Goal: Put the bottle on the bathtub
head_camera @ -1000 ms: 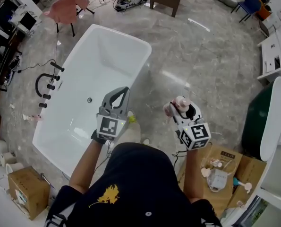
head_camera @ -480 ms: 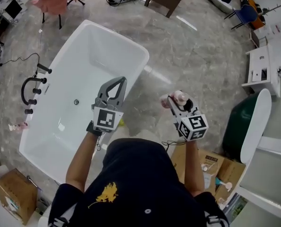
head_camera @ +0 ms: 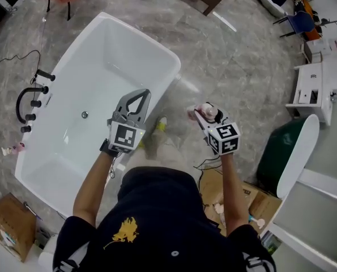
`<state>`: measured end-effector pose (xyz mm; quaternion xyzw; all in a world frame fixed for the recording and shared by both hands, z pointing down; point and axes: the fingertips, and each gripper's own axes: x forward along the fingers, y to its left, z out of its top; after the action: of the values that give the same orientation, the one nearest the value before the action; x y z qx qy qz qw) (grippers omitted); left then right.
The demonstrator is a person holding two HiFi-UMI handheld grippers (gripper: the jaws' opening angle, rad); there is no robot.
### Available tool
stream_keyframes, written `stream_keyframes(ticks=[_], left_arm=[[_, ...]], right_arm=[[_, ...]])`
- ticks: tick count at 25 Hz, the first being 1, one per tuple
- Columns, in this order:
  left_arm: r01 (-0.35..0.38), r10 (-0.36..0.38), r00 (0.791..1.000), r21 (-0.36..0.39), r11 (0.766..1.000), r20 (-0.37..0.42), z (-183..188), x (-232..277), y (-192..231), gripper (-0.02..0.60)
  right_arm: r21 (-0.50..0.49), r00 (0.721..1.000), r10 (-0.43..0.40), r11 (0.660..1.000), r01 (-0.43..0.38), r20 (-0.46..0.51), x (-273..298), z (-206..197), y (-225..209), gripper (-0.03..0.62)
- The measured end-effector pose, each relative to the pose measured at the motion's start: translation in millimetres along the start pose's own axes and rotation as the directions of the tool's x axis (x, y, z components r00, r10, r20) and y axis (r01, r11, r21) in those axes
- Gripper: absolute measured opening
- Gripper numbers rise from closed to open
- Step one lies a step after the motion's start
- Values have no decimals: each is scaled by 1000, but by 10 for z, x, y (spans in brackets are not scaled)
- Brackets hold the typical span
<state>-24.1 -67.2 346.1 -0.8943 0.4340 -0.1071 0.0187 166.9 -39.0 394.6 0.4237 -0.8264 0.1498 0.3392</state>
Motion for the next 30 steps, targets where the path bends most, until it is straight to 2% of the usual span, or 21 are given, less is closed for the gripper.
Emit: stream_keyframes(ticks=[5,12,15,20,26,30], left_arm=[[-17,16,999,-11,1000,-32,-211,261,139,18],[-17,16,998,-17,1000,-54,-619,806,322,18],[-5,5,998,-11,1000,-62,-915,1126,418,18],[11,-10,997,14,1000,-81,-1347,1557,524,18],[-31,26,998,-73,997,-59,-1768,1874,707,18],[-22,17,997,-73,997,-71,-1980,2028,666,18]], right_arm=[[-75,994,34,996,-42,-103,470,-157,-162,216],[-64,978,69,995,-83,-197,1196,-396,-531,216],[-16,980,55,998,-59,-190,1577,-424,-724,216],[134,988,9,991,12,-154,2128,-486,-991,216],[193,990,-54,978,80,-132,2660,-537,-1120,216],[227,989,-76,968,105,-130,2890,-578,-1210,216]])
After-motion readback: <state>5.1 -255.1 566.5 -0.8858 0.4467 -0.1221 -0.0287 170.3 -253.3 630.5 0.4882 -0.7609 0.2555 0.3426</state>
